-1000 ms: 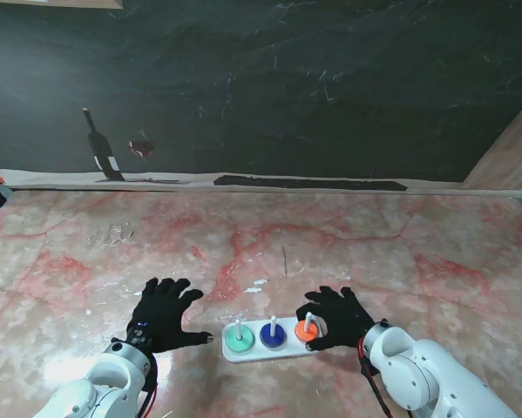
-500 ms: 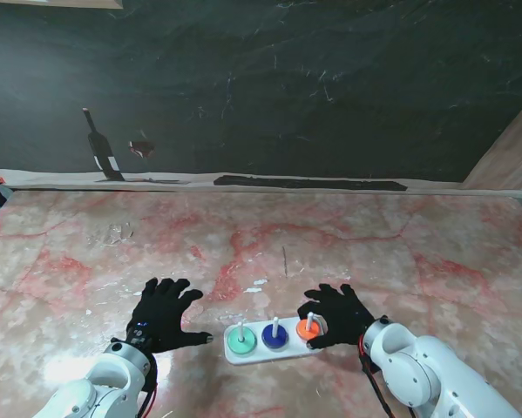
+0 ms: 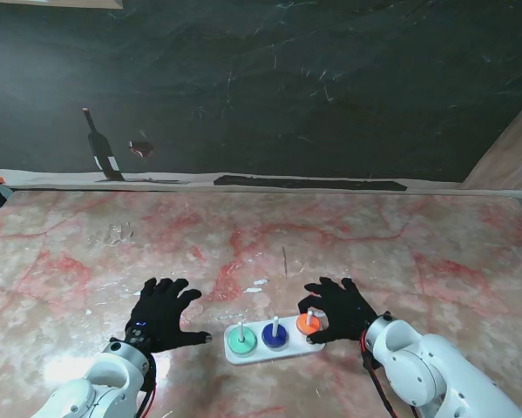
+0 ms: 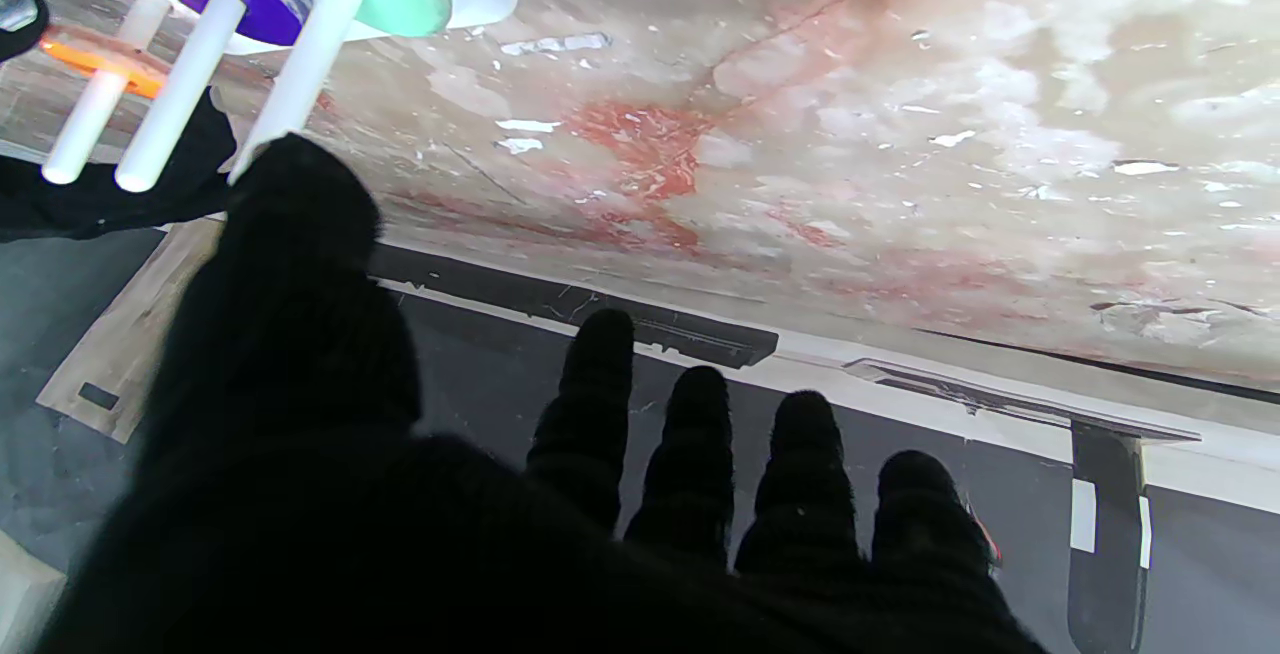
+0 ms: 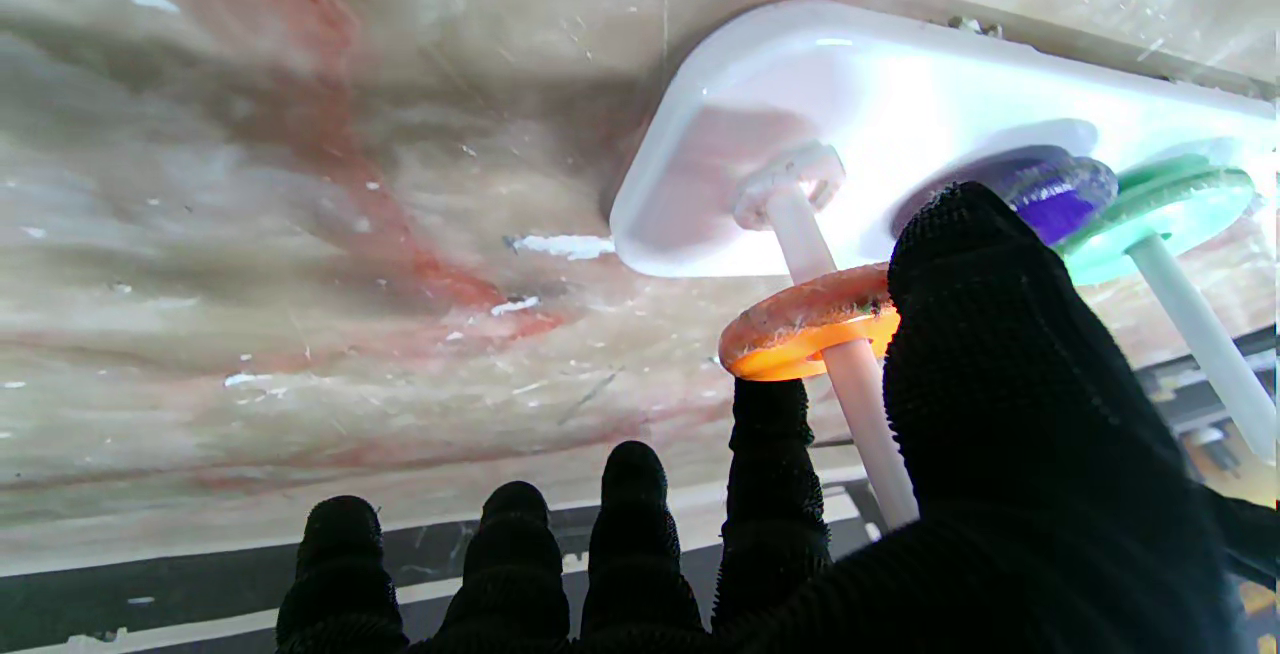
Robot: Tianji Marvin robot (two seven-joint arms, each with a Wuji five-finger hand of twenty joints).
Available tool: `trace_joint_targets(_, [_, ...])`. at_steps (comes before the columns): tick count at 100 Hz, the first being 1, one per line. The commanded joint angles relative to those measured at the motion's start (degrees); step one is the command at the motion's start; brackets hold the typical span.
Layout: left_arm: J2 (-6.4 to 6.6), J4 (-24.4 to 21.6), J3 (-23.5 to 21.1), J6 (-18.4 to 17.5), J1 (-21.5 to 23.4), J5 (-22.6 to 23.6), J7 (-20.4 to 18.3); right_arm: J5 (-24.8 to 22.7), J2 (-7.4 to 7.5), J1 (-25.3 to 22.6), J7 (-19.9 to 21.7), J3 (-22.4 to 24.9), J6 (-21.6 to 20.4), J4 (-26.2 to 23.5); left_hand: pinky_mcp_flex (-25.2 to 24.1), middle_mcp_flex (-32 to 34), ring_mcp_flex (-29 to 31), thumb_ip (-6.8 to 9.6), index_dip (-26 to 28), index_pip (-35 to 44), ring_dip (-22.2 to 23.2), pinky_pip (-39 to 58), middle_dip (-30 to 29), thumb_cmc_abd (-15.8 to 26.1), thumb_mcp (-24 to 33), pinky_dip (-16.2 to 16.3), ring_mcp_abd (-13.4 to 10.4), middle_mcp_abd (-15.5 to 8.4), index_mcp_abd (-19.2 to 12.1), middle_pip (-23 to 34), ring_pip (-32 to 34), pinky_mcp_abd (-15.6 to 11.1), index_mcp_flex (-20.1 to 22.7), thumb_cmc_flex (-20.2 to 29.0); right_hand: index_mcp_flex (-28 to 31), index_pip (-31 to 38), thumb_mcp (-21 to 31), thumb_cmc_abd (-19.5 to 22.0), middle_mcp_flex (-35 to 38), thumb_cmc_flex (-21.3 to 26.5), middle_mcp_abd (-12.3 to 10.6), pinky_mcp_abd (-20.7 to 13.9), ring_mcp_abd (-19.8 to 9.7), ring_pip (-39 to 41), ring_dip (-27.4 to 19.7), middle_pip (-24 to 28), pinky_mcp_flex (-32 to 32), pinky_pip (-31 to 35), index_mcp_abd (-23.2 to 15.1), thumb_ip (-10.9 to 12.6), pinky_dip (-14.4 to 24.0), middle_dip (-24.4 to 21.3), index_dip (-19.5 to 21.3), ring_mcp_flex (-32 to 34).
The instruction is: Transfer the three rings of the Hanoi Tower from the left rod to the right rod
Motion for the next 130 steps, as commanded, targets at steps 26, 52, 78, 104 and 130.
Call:
trace_joint_targets(26, [0.02, -0.33, -0.09, -0.11, 0.35, -0.37, -0.15, -0.89, 0.17, -1.95, 2.99, 2.56, -0.20, -5.57, -0.58, -0.22, -1.25, 1.50, 0.28, 0.08, -0.58, -0.28, -0.21, 0.65, -1.14, 0.66, -0.08, -0.18, 0.12, 0.78, 0.89, 0.01, 0.71, 1.01, 5.16, 5.42, 7.48, 3.05, -1.06, 2.07, -0.54, 0.98, -0.96, -0.37, 0.53, -0.24, -0.41, -1.02, -3.77, 2.19, -0.66, -0.70, 2.69, 0.36])
trace_joint_targets(52, [-0.01, -0.41, -0.24, -0.13, 0.55, -0.38, 0.03, -1.65, 0.33, -3.05, 5.36, 4.46, -0.55, -9.39, -0.58, -0.23, -1.26, 1.53, 0.27, 0.10, -0.58, -0.28, -0.22, 0.56, -1.08, 0.67, -0.05, -0.15, 0.21, 0.79, 0.90, 0.05, 0.74, 1.05, 5.05, 4.10, 8.25, 3.28, -1.01, 2.01, -0.52, 1.27, -0.96, -0.40, 0.50, -0.24, -0.48, -0.97, -3.70, 2.19, -0.56, -0.76, 2.88, 0.27])
trace_joint_targets(78, [0.00, -0.34, -0.21, -0.34, 0.52, -0.39, 0.08, -2.05, 0.46, -3.35, 7.53, 5.91, -0.65, -12.25, -0.57, -0.19, -1.23, 1.53, 0.24, 0.07, -0.58, -0.28, -0.21, 0.57, -1.06, 0.66, -0.04, -0.13, 0.19, 0.82, 0.96, 0.04, 0.72, 1.03, 5.42, 3.67, 8.64, 3.01, -1.03, 2.19, -0.57, 1.55, -0.91, -0.42, 0.42, -0.13, -0.55, -0.91, -3.63, 2.10, -0.46, -0.77, 3.32, 0.27])
trace_joint_targets(104, [0.00, -0.36, -0.19, -0.39, 0.53, -0.38, 0.09, -1.83, 0.56, -3.37, 9.01, 6.50, -1.13, -14.20, -0.58, -0.22, -1.16, 1.52, 0.23, 0.07, -0.54, -0.24, -0.22, 0.58, -1.07, 0.70, 0.01, -0.20, 0.21, 0.82, 1.11, 0.06, 0.73, 0.96, 5.54, 3.32, 8.83, 2.95, -1.00, 2.12, -0.58, 1.77, -0.88, -0.40, 0.37, -0.08, -0.61, -0.92, -3.63, 2.04, -0.43, -0.79, 3.54, 0.35])
trace_joint_targets(130, [-0.01, -0.44, -0.27, -0.40, 0.69, -0.34, 0.22, -1.12, 0.55, -2.07, 8.97, 4.74, -1.88, -14.89, -0.59, -0.22, -1.15, 1.52, 0.21, 0.06, -0.58, -0.23, -0.23, 0.68, -1.02, 0.73, 0.05, -0.19, 0.26, 0.79, 1.23, 0.06, 0.71, 1.04, 5.64, 3.01, 9.10, 2.91, -1.00, 2.05, -0.62, 1.88, -0.98, -0.40, 0.33, -0.03, -0.61, -0.98, -3.42, 2.13, -0.45, -0.80, 3.69, 0.38])
